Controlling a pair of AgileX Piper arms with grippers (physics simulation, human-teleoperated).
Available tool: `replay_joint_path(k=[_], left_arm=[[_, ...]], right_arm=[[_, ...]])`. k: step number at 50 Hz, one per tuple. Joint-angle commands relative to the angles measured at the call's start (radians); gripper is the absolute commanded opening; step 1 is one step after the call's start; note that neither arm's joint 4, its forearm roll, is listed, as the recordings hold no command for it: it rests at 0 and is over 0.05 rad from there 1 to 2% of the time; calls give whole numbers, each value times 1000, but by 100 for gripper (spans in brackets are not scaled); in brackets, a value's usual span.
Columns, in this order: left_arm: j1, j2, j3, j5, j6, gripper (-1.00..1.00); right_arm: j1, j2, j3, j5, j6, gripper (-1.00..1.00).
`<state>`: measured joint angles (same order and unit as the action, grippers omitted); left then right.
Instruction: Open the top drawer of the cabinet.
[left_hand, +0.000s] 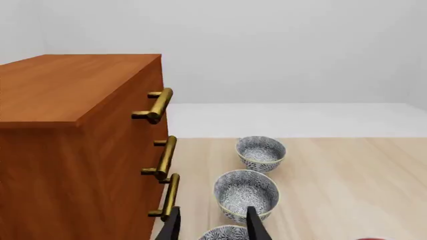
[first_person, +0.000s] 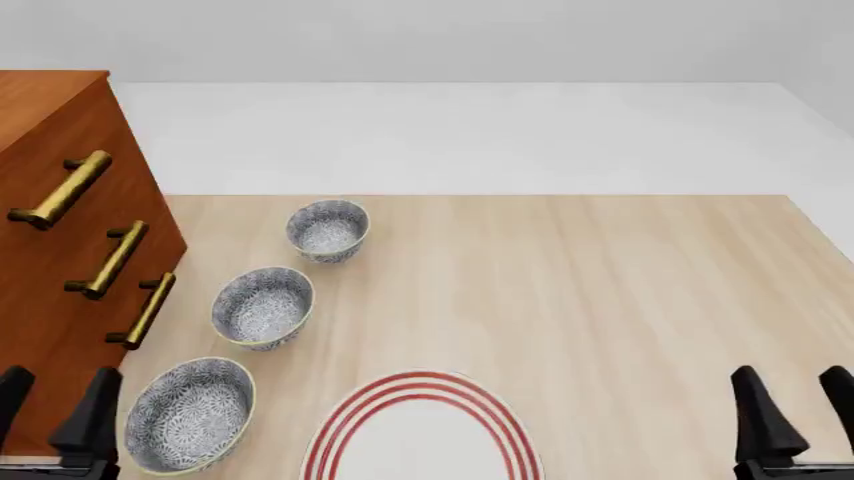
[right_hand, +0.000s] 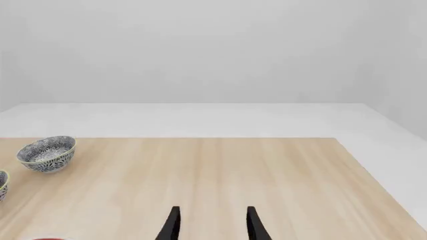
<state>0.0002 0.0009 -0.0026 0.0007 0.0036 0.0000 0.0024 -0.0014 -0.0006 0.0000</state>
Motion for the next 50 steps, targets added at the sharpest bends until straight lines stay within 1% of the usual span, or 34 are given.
replay_joint_path(k=[1, 4, 5, 9, 10, 15, 16, 18, 19, 21, 23, 25, 27, 28, 30, 31, 33, 34, 38, 40, 42, 43, 44, 46, 47, 48, 50], left_arm=[[-7, 6, 1, 2, 9, 100], [-18, 7, 1, 0, 5, 100], [-38, 1, 2, -3, 16, 100], [-46, 0, 1, 1, 30, 100], [-45, 0, 1, 4, 25, 100], [-28, 5, -20, -7, 50, 100], [-20, 3, -36, -23, 94, 100], [-17, 5, -41, -24, 104, 100], [-24, 4, -48, -31, 135, 100], [-10, 4, -56, -42, 170, 100], [-13, 28, -70, -66, 213, 100], [-9, 57, -76, -99, 245, 100], [-6, 86, -97, -114, 269, 100], [-13, 95, -106, -118, 292, 100], [-4, 118, -121, -133, 310, 100], [-12, 121, -122, -142, 341, 100], [-11, 125, -124, -146, 342, 100], [-21, 139, -136, -153, 365, 100], [-26, 153, -148, -163, 389, 100], [-34, 154, -161, -165, 419, 100], [-40, 145, -168, -164, 467, 100], [-39, 153, -181, -156, 462, 100], [-42, 149, -183, -158, 487, 100], [-42, 149, -181, -162, 500, 100], [-40, 159, -184, -166, 520, 100], [-40, 159, -184, -167, 520, 100], [-44, 162, -185, -170, 555, 100]], right_arm=[[0, 5, -3, -1, 0, 100], [0, 5, -3, -1, 0, 100], [0, 5, -3, -1, 0, 100], [0, 5, -3, -1, 0, 100], [0, 5, -3, -1, 0, 100], [0, 5, -3, -1, 0, 100], [0, 5, -3, -1, 0, 100], [0, 5, -3, -1, 0, 100], [0, 5, -3, -1, 0, 100], [0, 5, -3, -1, 0, 100], [0, 5, -3, -1, 0, 100], [0, 5, -3, -1, 0, 100], [0, 5, -3, -1, 0, 100], [0, 5, -3, -1, 0, 100], [0, 5, -3, -1, 0, 100], [0, 5, -3, -1, 0, 100], [0, 5, -3, -1, 0, 100], [0, 5, -3, -1, 0, 100], [0, 5, -3, -1, 0, 100], [0, 5, -3, -1, 0, 100], [0, 5, -3, -1, 0, 100], [0, 5, -3, -1, 0, 100], [0, 5, -3, -1, 0, 100], [0, 5, -3, -1, 0, 100], [0, 5, -3, -1, 0, 100], [0, 5, -3, -1, 0, 100], [0, 5, -3, -1, 0, 100]])
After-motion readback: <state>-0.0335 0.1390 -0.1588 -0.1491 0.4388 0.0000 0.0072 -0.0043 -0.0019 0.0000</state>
